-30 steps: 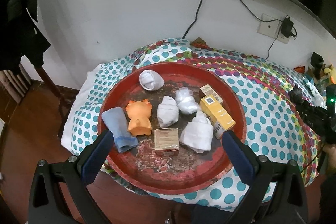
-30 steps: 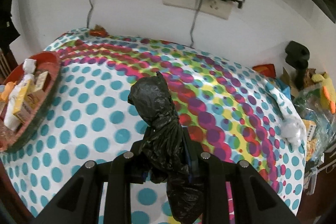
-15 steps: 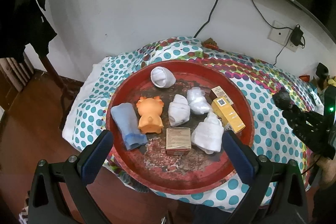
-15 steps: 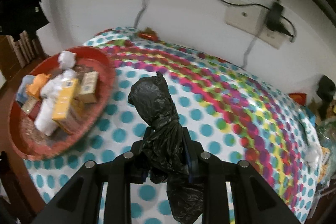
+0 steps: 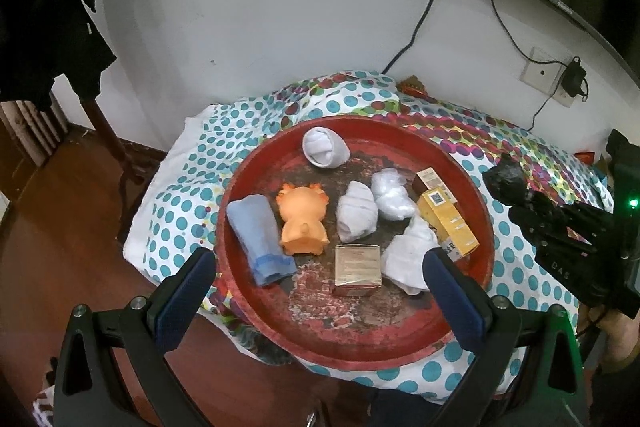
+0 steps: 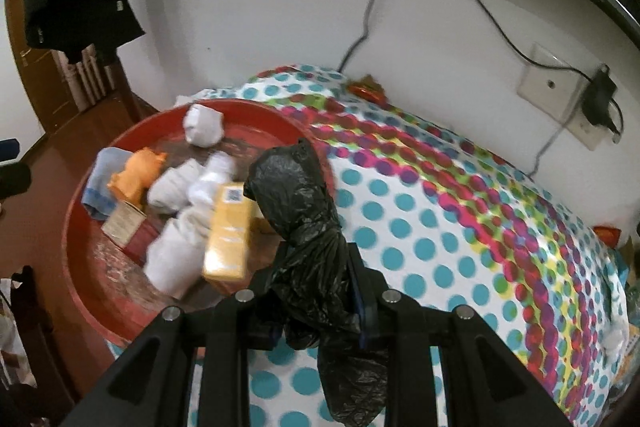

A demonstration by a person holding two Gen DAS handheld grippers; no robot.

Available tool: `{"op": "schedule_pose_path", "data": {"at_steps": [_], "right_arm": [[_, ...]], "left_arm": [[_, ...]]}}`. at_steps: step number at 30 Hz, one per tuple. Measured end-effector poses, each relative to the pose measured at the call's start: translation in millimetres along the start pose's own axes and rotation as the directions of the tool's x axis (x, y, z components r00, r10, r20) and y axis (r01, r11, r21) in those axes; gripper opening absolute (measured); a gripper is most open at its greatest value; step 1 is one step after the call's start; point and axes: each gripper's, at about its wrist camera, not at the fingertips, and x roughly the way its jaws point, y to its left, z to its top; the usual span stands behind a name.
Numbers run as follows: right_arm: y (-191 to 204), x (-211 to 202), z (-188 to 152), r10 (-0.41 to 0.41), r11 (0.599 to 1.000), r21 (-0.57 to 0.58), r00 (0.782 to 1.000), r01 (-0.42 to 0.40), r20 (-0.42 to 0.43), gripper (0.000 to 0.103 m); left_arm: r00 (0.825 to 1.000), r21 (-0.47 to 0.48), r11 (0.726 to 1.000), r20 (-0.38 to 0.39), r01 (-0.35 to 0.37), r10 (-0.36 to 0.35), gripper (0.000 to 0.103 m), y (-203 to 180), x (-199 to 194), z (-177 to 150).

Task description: Organize objects

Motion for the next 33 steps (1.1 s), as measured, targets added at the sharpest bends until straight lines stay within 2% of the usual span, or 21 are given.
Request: {"op": "schedule_pose_path", "data": {"at_steps": [14,33], "right_arm": [[56.0,32.2,32.9,0.1,0.995,-0.012,0.995,-0.1,-0.021,0.027],[81.6,80.4,47.9,0.07,0.998,0.004,0.993,-0.07,-0.095,0.027]], "left_arm": [[1.0,-0.04,0.999,-0.02,-0.014,0.013,0.103,17.3,6.3,0.4],[0.998,-0.085,0.995,-0.04,-0.054,0.051,0.103,38.0,13.1,-0.4]]}}
